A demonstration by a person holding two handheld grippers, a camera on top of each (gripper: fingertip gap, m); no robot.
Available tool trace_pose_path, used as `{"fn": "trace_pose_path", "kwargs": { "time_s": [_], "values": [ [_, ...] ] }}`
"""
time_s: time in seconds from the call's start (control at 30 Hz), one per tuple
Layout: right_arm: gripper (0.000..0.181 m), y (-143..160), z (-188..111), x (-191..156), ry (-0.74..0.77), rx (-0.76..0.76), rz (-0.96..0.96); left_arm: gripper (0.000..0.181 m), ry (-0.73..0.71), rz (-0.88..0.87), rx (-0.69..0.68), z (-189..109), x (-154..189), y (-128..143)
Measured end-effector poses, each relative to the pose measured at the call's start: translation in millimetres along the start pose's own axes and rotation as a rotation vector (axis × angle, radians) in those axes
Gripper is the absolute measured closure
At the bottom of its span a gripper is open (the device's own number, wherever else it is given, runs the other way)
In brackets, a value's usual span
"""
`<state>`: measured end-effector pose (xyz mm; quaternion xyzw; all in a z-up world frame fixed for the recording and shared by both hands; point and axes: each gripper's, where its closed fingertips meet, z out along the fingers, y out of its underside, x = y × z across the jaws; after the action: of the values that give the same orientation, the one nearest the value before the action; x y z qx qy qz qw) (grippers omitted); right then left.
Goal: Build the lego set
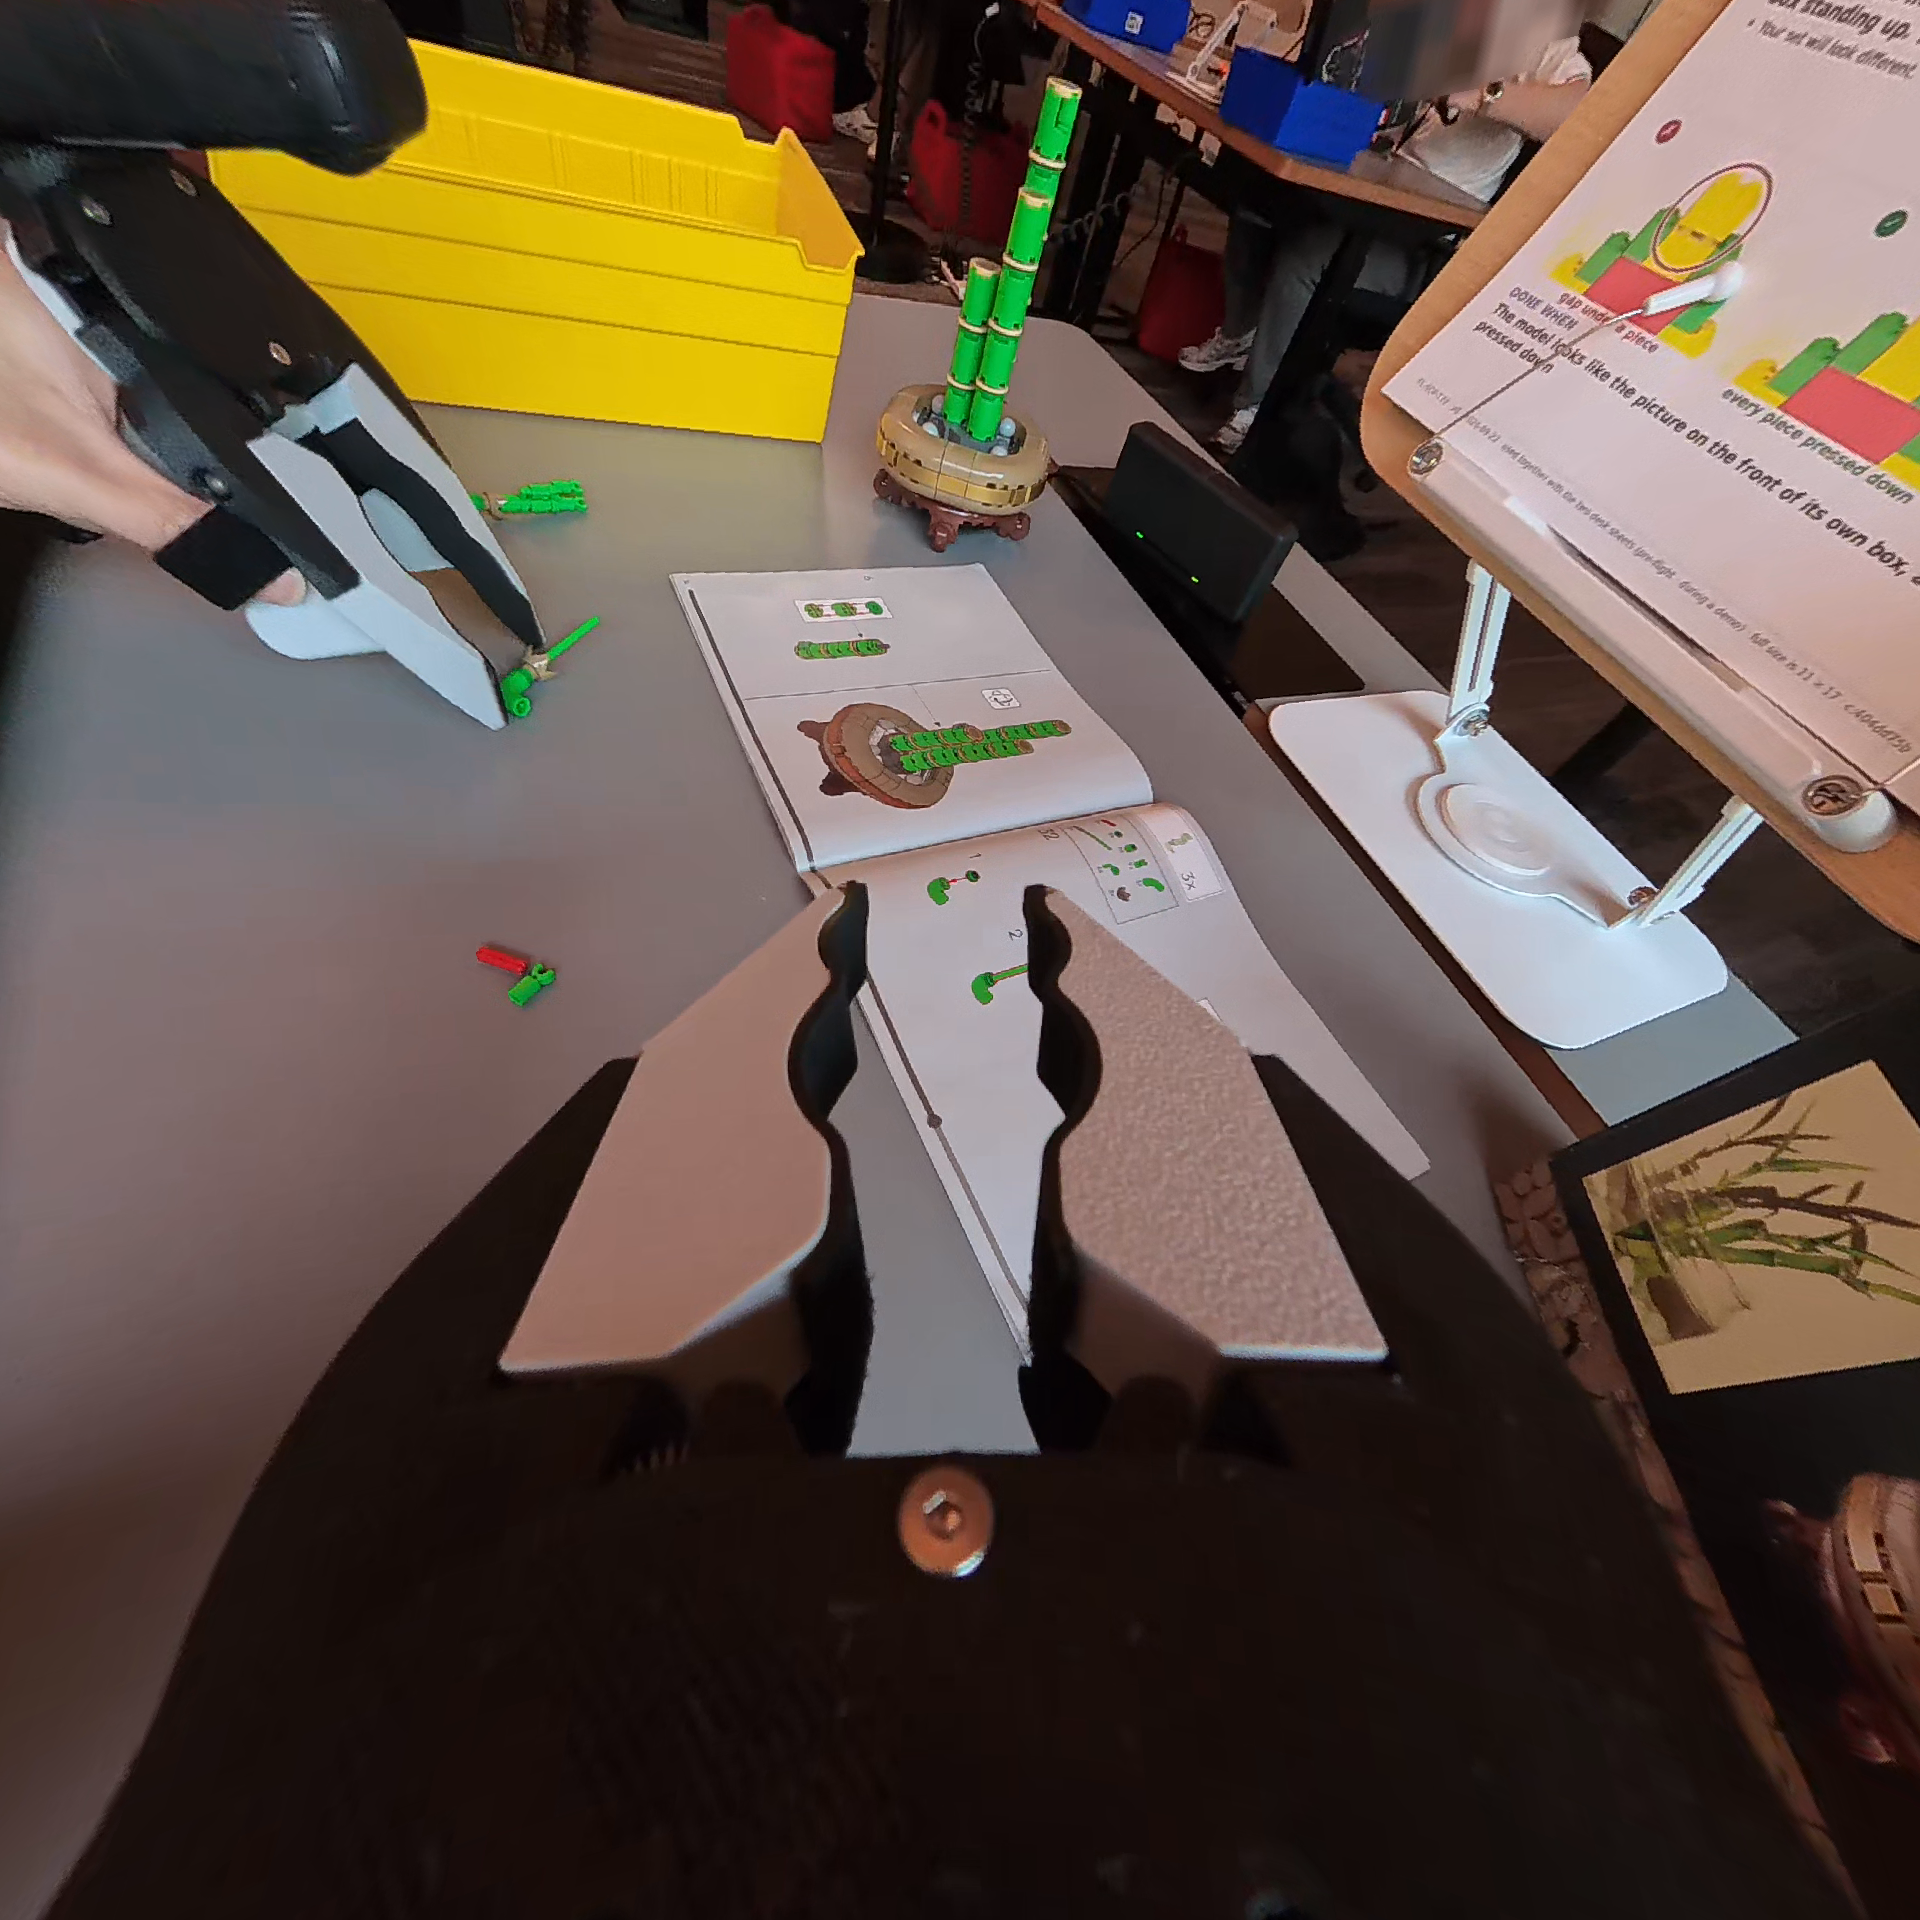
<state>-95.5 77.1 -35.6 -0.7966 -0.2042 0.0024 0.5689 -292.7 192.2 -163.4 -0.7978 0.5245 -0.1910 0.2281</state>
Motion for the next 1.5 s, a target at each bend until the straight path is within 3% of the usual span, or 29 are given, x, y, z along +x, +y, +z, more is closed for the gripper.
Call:
{"fn": "trace_pose_path", "kwargs": {
  "time_s": [0.3, 0.63, 0.8, 1.2, 1.37, 1.5],
  "values": [
    [0.151, -6, -18, 21, 0.083, 0.066, 0.035, 0.148, -0.052, 0.123, 0.011, 4, 7, -2],
    [0.151, 9, -18, 36, 0.152, -0.004, 0.044, 0.148, -0.014, 0.257, 0.088, 1, 49, -10],
    [0.151, 23, -18, 34, 0.119, -0.067, 0.079, 0.148, 0.075, 0.298, 0.031, 2, 76, 1],
    [0.159, 104, -45, 6, -0.036, -0.506, 0.220, 0.148, 0.282, 0.346, -0.026, -9, 85, 10],
    [0.162, 132, -77, -3, -0.084, -0.620, 0.438, 0.148, 0.235, 0.411, -0.076, -7, 72, 20],
    [0.158, 151, -98, -7, -0.039, -0.743, 0.466, 0.148, 0.251, 0.402, -0.068, -8, 72, 21]
  ]
}}
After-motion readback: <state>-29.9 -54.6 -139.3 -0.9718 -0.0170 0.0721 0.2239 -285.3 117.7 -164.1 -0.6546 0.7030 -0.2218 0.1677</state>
